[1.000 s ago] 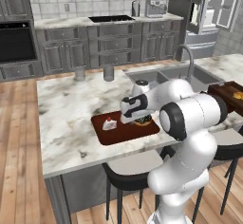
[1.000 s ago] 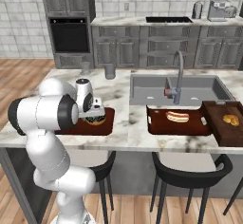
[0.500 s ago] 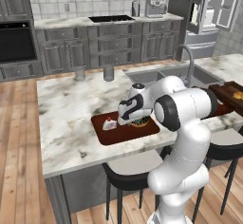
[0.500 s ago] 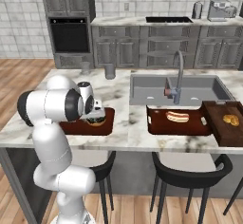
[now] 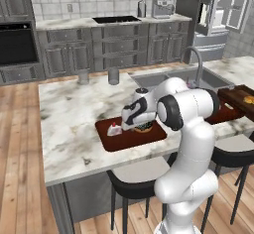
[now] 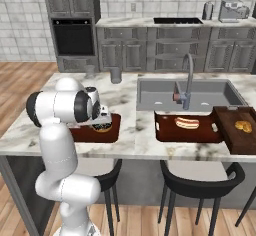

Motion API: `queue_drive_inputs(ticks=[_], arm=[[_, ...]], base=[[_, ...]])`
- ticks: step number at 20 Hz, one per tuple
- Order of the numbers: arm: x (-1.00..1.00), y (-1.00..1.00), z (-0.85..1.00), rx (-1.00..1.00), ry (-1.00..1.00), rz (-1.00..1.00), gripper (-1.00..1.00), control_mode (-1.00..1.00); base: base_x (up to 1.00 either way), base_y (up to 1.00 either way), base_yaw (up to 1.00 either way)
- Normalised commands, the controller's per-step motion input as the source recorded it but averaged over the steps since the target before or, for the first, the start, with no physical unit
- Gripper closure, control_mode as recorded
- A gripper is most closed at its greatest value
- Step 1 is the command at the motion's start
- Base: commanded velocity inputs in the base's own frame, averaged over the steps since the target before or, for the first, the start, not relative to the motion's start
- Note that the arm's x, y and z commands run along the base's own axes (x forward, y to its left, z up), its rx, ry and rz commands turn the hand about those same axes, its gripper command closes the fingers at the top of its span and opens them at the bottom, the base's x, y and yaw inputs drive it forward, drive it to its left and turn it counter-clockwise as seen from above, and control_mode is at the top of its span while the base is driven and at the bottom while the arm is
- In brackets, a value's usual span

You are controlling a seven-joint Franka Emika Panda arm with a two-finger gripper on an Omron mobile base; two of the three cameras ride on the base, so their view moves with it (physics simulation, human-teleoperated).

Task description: Take the cake and donut from the fridge and place them on the empty tray on the dining counter.

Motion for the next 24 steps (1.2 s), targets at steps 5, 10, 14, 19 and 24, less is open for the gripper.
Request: queue_drive_inputs(ticks=[5, 10, 14, 19, 24], arm=[[0.01, 0.0, -0.02, 0.0, -0.01, 0.0, -1.0, -1.0], [-0.12, 0.01, 0.41, 0.0, -0.03, -0.05, -1.0, -1.0], [-0.38, 0.02, 0.85, 0.0, -0.1, -0.05, -1.0, -1.0], [-0.87, 0.06, 1.0, 0.03, -0.13, -0.02, -1.0, -1.0], [-1.0, 0.0, 0.99, 0.04, -0.03, 0.0, -1.0, -1.0]], base=[[0.0, 0.0, 0.0], [0.0, 0.0, 0.0], [0.0, 0.0, 0.0], [0.0, 0.0, 0.0], [0.0, 0.0, 0.0]])
